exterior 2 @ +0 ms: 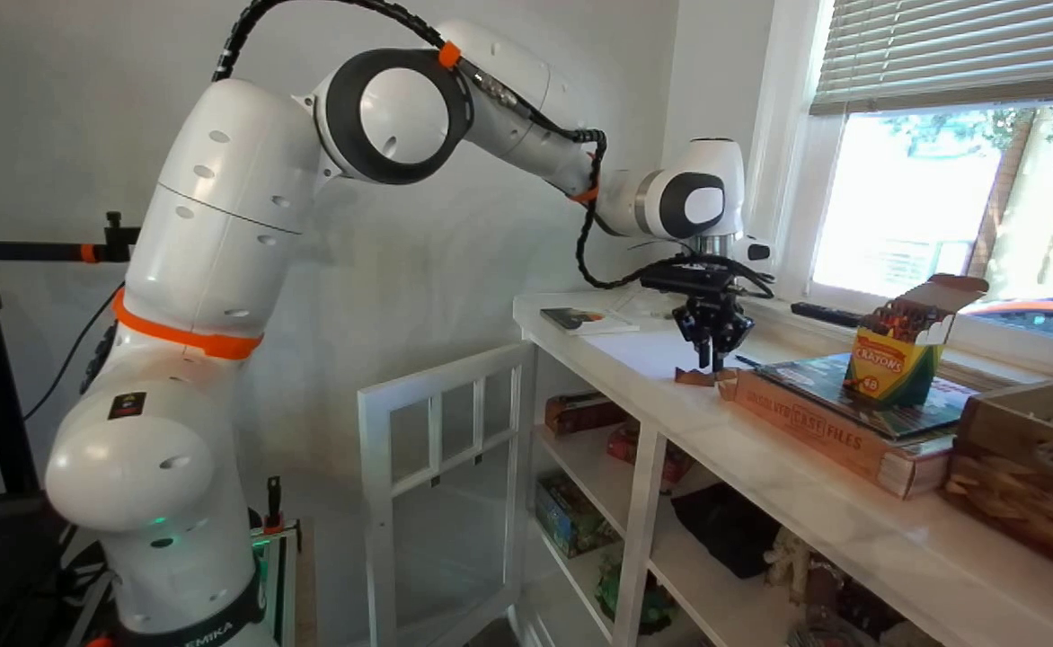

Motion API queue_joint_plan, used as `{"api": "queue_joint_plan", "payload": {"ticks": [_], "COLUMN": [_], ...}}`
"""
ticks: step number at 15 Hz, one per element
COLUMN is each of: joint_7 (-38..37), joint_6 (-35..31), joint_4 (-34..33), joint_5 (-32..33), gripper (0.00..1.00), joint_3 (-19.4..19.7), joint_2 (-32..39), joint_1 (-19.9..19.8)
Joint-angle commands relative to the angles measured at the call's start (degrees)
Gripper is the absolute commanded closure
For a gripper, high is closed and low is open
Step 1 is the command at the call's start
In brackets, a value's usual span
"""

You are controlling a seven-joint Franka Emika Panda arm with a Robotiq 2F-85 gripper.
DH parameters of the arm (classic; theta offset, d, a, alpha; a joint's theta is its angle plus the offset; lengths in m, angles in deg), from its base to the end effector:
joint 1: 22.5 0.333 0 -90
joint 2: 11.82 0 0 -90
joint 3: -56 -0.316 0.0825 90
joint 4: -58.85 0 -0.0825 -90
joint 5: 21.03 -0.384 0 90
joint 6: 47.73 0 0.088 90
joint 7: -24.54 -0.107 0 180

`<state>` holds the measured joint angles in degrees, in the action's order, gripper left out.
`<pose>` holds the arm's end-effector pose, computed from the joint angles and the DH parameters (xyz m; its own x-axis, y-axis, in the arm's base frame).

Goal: Put the dark brown wooden block on the light brown wooden block on the left

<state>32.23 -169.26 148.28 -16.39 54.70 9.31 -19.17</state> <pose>0.6844 0.0497 0.4523 0.9517 0.2500 0.1784 0.2368 -0.9672 0.0923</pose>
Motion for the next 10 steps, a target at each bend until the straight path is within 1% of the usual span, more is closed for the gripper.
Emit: {"api": "queue_joint_plan", "payload": {"ticks": [1,4,6,7,10], "joint_7": [-6.26,-10.29,-13.30,-15.29,-20.99], "joint_6": [9.69,15.08,14.61,14.35,13.02], "joint_4": [-0.62,-1.76,-1.71,-1.89,-1.99], "joint_5": [0.16,-0.07,-1.51,-2.07,-3.36], "gripper": [0.44,0.22,0.07,0.01,0.00], "joint_3": [0.67,0.73,0.41,0.28,-0.01], "joint_2": [-2.15,-2.16,-2.10,-1.83,-1.38], "joint_1": [0.14,0.31,0.36,0.61,1.35]}}
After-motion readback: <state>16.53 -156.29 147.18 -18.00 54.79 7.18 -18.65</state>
